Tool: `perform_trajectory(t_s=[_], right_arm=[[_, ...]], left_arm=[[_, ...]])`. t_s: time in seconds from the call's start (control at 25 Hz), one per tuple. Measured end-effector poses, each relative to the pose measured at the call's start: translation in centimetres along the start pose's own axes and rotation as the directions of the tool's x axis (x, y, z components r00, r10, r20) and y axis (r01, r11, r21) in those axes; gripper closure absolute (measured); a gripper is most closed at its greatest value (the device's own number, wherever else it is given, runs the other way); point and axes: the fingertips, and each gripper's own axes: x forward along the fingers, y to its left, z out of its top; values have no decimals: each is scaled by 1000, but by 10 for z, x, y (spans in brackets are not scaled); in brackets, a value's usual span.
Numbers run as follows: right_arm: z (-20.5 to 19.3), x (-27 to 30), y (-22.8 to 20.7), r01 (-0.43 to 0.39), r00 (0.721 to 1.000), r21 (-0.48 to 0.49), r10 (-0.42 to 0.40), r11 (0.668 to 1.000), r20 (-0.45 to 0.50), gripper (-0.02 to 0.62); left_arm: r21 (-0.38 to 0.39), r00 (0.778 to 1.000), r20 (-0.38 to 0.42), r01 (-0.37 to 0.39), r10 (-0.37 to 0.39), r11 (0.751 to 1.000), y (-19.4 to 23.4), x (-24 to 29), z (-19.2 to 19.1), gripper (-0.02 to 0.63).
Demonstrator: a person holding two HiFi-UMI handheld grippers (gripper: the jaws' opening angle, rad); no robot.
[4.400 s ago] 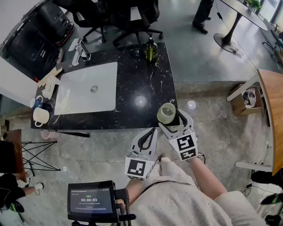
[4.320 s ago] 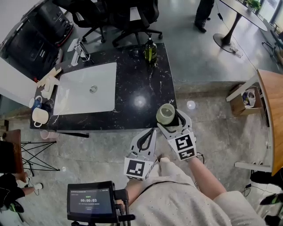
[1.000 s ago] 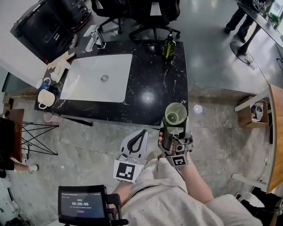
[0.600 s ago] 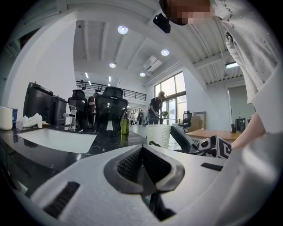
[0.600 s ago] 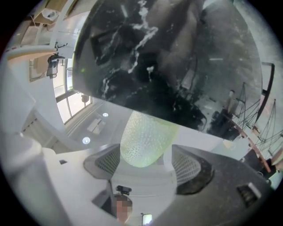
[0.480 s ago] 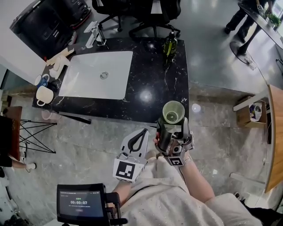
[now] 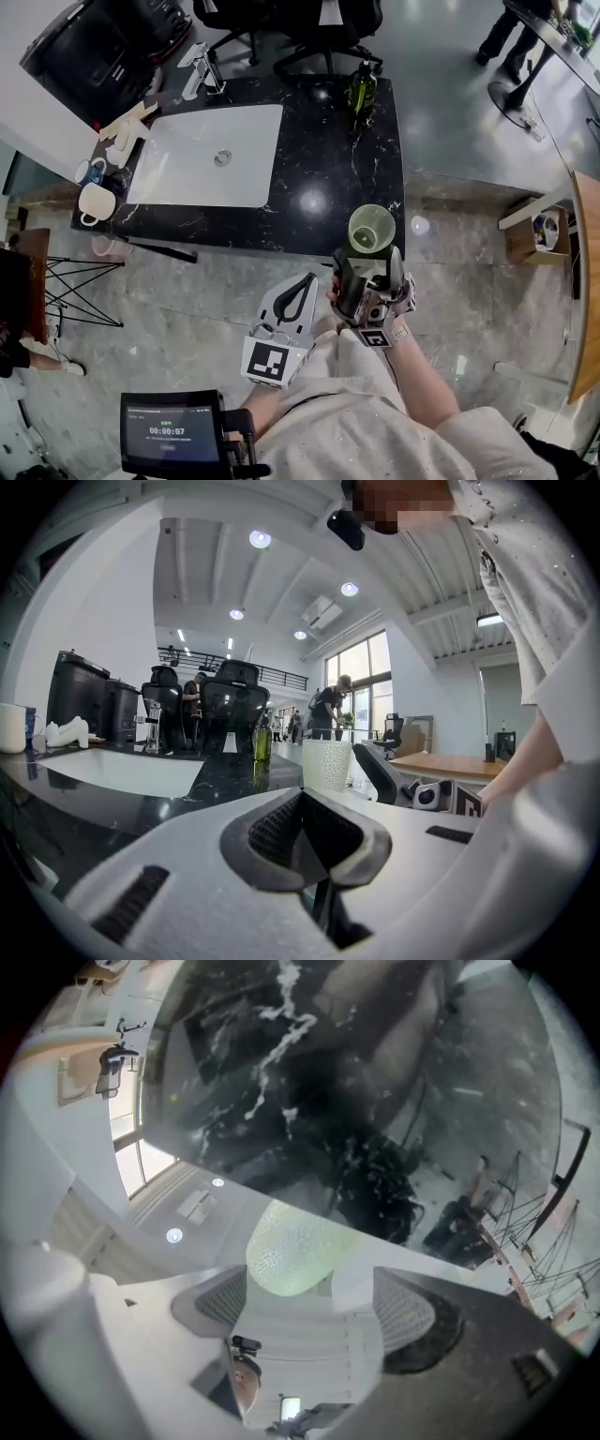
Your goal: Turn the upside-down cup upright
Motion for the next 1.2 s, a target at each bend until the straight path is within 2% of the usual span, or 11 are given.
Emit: perform_trajectory(t_s=[0.24,0.4,0.52,0.6,0.72,0.8,0.84,0.92,1.0,1.08,1.2], right_arm=[[-10,-4,4,-4,999,-45,2,999,-36,204],[-42,-5,9,40,984,-166,-68,985,-168,206],[-76,-5,4,133,937,-280,-213,951,-276,214],[-93,-12,-3,219,873,-429,-372,876,-315,355],[-99,-24,-2,282,764,-689,-591,667,-259,563],[-96,-24,11,277,727,-833,-671,478,-144,583],[-92,-22,19,272,707,-899,-705,343,-54,583],[-83,-18,33,230,651,-973,-744,4,151,583],[-82,-14,42,143,621,-960,-734,-239,275,583],[-83,-11,47,102,616,-927,-709,-360,344,583],[-78,-12,48,99,596,-871,-672,-481,439,588]], left_arm=[[2,1000,0,6,-6,1000,0,1,1,600],[0,1000,20,19,-19,1000,-6,0,7,600],[6,999,30,25,-25,1000,-8,0,8,600],[2,999,40,30,-30,1000,-10,1,12,600],[1,997,65,42,-42,999,-13,5,22,600],[3,995,83,53,-53,999,-16,7,28,600],[0,994,90,58,-58,998,-18,8,31,600],[-16,993,98,68,-66,998,-22,11,33,600],[-36,992,101,74,-70,997,-26,15,33,600],[-47,992,100,82,-77,996,-31,18,34,600],[-46,990,106,100,-94,994,-40,23,39,600]])
